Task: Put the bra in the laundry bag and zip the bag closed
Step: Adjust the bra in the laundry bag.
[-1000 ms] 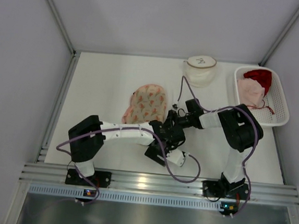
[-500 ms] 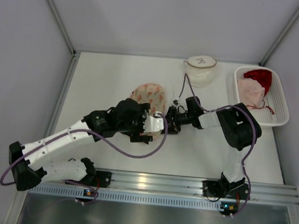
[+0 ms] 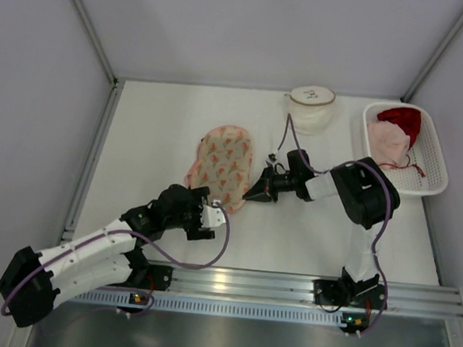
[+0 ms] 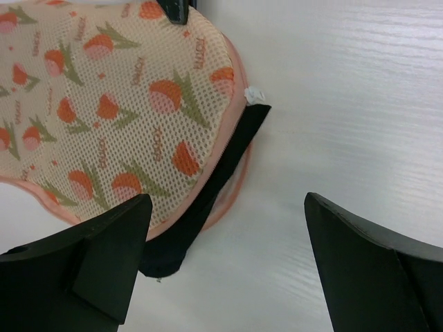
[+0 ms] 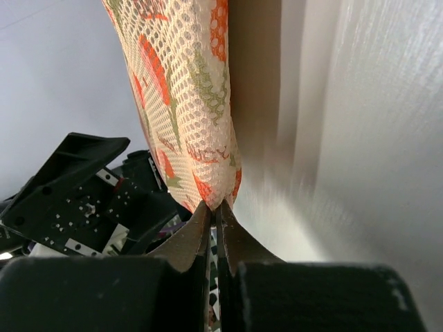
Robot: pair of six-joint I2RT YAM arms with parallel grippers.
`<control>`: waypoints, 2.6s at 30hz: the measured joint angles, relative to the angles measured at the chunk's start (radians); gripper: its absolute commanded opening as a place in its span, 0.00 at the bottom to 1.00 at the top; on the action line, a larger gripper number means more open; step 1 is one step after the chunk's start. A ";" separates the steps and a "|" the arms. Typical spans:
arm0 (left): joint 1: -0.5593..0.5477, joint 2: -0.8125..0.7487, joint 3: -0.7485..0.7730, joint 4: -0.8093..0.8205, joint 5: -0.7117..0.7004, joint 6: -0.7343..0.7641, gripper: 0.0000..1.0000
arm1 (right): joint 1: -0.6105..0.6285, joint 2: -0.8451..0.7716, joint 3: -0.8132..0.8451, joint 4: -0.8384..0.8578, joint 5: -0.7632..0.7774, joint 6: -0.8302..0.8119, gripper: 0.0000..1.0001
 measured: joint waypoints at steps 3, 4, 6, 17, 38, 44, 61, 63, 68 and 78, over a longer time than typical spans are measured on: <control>0.000 0.034 -0.023 0.113 -0.007 0.010 0.97 | 0.000 0.000 -0.002 0.010 0.000 0.003 0.00; 0.000 0.049 -0.023 0.156 -0.010 0.011 0.96 | 0.000 0.000 -0.002 0.011 0.000 0.003 0.00; 0.000 0.075 -0.023 0.231 -0.014 0.011 0.96 | 0.001 0.000 -0.003 0.013 0.000 0.003 0.00; 0.000 0.164 -0.023 0.399 -0.035 0.029 0.94 | 0.008 0.000 -0.010 0.028 0.000 0.022 0.00; 0.009 0.148 -0.074 0.387 -0.040 0.079 0.93 | 0.008 -0.001 -0.010 0.033 -0.001 0.033 0.00; 0.038 0.206 -0.074 0.422 -0.054 0.077 0.93 | 0.008 -0.001 -0.010 0.032 -0.008 0.026 0.00; 0.049 0.416 -0.074 0.700 -0.035 0.094 0.90 | 0.056 0.017 0.004 0.017 -0.070 0.012 0.00; 0.049 0.457 -0.074 0.729 -0.028 0.098 0.90 | 0.057 0.023 0.006 0.017 -0.075 0.013 0.00; 0.049 0.477 -0.073 0.751 -0.027 0.107 0.91 | 0.057 0.029 0.006 0.008 -0.076 0.008 0.00; 0.066 -0.031 -0.064 0.386 0.052 0.141 0.92 | 0.057 0.046 0.035 -0.022 -0.091 -0.008 0.00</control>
